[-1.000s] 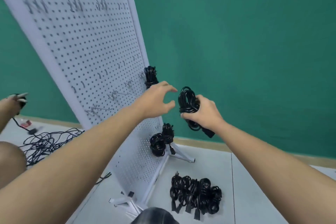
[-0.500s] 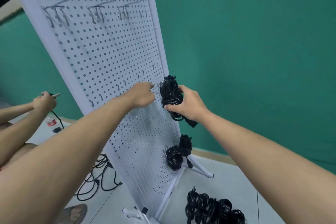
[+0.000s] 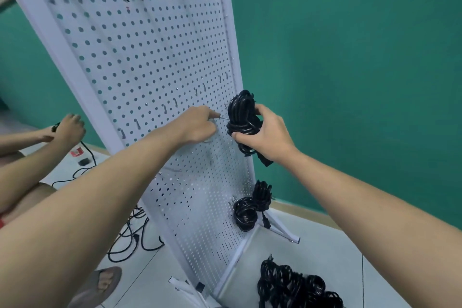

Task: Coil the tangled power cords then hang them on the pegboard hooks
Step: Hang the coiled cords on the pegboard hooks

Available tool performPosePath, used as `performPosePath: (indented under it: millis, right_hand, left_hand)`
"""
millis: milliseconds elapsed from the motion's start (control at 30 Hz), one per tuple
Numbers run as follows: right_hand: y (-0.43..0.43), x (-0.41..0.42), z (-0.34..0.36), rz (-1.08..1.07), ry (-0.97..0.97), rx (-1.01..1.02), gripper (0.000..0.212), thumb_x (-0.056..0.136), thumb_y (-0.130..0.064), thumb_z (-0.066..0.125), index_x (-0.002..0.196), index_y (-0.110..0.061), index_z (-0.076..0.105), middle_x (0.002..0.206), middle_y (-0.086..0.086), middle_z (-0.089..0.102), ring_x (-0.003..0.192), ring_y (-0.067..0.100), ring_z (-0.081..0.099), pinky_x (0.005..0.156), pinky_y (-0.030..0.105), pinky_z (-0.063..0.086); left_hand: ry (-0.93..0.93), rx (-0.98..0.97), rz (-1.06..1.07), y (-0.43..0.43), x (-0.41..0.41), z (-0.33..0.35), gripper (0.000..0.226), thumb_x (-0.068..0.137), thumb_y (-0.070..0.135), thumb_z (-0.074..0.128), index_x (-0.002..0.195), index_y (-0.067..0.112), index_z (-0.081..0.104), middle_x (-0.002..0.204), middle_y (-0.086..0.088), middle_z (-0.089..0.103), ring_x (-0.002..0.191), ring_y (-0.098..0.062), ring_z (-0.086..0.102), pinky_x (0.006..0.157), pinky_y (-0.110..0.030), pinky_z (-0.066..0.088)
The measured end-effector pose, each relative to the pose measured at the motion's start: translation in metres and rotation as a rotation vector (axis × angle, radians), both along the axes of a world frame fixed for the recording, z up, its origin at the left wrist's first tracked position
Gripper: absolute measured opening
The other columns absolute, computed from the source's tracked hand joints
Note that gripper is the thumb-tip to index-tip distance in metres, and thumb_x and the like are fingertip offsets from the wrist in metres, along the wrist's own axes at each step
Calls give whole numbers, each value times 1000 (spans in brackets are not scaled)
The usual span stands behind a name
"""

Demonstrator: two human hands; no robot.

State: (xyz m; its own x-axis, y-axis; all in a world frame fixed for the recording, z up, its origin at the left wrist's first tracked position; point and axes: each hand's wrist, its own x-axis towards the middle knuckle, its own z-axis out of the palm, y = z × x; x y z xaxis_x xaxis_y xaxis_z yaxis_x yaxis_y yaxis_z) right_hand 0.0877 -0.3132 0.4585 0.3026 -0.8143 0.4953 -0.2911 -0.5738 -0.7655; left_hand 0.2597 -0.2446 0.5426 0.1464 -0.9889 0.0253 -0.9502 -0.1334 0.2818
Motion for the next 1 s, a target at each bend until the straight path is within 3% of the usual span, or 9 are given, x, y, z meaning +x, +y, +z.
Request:
performPosePath:
  millis: [67, 233, 533, 667, 733, 833, 1000]
  right_hand:
    - [0, 0, 0, 14, 33, 1, 61, 74, -33, 88, 127, -18, 61, 117, -3, 66, 105, 9, 60, 78, 5, 41]
    - [0, 1, -6, 63, 87, 10, 58, 73, -34, 88, 123, -21, 63, 113, -4, 69, 102, 10, 64, 89, 23, 50]
    - [-11, 35, -19, 123, 141, 74, 52, 75, -37, 89, 118, -19, 65, 109, -3, 72, 100, 14, 67, 86, 27, 52]
    - [-10, 43, -27, 139, 130, 135, 64, 80, -35, 88, 133, -16, 58, 122, -3, 69, 108, 12, 65, 94, 26, 51]
    - [-8, 38, -30, 129, 122, 159, 74, 81, -35, 87, 143, -15, 52, 129, -3, 67, 111, 12, 65, 98, 24, 50]
    - [-1, 23, -28, 121, 126, 183, 78, 83, -32, 86, 148, -16, 47, 133, -4, 62, 108, 9, 62, 87, 13, 45]
    - [12, -13, -25, 59, 167, 192, 75, 83, -31, 86, 146, -17, 48, 131, -2, 60, 111, 13, 58, 92, 22, 41]
  left_hand:
    - [-7, 16, -4, 0, 2, 0, 63, 94, -4, 39, 155, 11, 42, 161, -9, 42, 151, -24, 36, 125, -37, 26]
    - [7, 25, -1, 1, 3, 2, 66, 91, -2, 41, 155, 15, 44, 160, -8, 44, 149, -24, 38, 123, -37, 28]
    - [166, -30, -41, 3, 11, 0, 53, 95, 6, 48, 146, 19, 57, 148, -2, 58, 141, -20, 49, 120, -37, 33]
    - [205, -49, -31, 4, 13, -3, 60, 100, 12, 53, 158, 15, 37, 159, -4, 45, 146, -20, 42, 122, -33, 29]
    - [192, -72, -35, 5, 13, -3, 64, 100, 9, 54, 160, 16, 33, 162, -5, 40, 149, -22, 39, 123, -36, 28]
    - [152, -137, -53, 10, 9, 0, 64, 99, 11, 59, 159, 17, 36, 163, -5, 39, 150, -24, 36, 121, -37, 29]
    - [24, -271, -133, 25, -15, 9, 58, 95, 9, 59, 151, 18, 48, 157, -4, 43, 146, -23, 37, 120, -40, 29]
